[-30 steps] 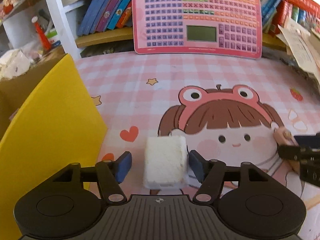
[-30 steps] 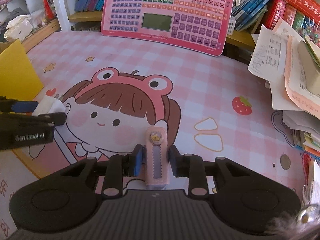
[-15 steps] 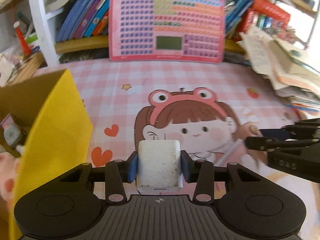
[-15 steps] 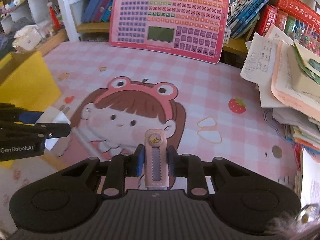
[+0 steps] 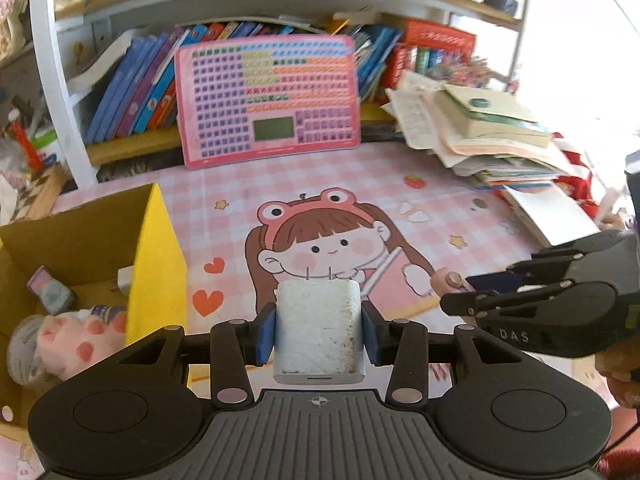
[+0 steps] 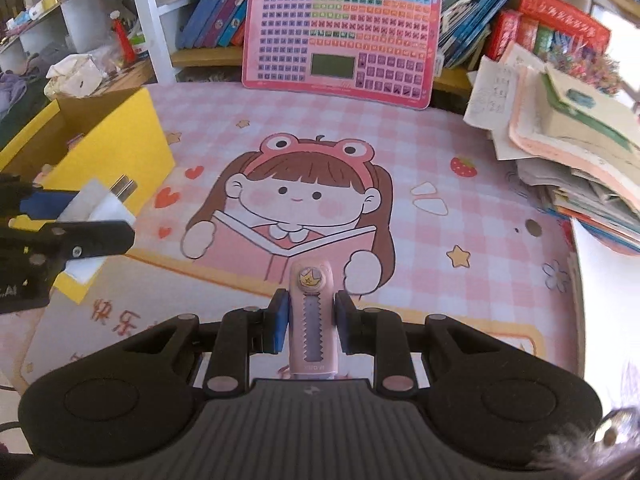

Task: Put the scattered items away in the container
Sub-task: 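Lift and carry the power bank and box cutter over the yellow box with both tools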

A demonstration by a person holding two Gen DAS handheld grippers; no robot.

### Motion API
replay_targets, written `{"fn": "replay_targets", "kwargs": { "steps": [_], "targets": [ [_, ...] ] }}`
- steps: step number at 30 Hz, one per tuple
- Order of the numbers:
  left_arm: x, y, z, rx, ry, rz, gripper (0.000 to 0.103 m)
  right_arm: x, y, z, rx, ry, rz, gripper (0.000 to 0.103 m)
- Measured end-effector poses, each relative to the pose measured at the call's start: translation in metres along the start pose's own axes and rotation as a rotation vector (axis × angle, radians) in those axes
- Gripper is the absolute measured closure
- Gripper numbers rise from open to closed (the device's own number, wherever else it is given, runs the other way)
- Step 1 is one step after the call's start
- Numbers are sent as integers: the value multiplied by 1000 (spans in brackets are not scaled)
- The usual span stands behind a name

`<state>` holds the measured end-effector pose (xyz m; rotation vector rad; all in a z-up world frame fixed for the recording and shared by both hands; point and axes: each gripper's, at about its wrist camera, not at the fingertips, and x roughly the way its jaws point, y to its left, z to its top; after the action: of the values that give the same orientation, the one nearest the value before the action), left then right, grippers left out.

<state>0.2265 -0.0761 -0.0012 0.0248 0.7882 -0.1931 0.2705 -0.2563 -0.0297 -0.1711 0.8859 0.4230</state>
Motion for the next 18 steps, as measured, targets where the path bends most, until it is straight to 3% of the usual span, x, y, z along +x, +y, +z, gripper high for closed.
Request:
{"fn": "replay_targets", "kwargs": {
  "steps": [9, 18],
  "targets": [
    [-68, 41, -42, 51, -43, -26, 61, -48, 56, -28, 74, -34, -66, 80],
    [-127, 99, -102, 3, -23, 18, 61, -69, 147, -63, 69, -12, -50, 80]
  ]
}}
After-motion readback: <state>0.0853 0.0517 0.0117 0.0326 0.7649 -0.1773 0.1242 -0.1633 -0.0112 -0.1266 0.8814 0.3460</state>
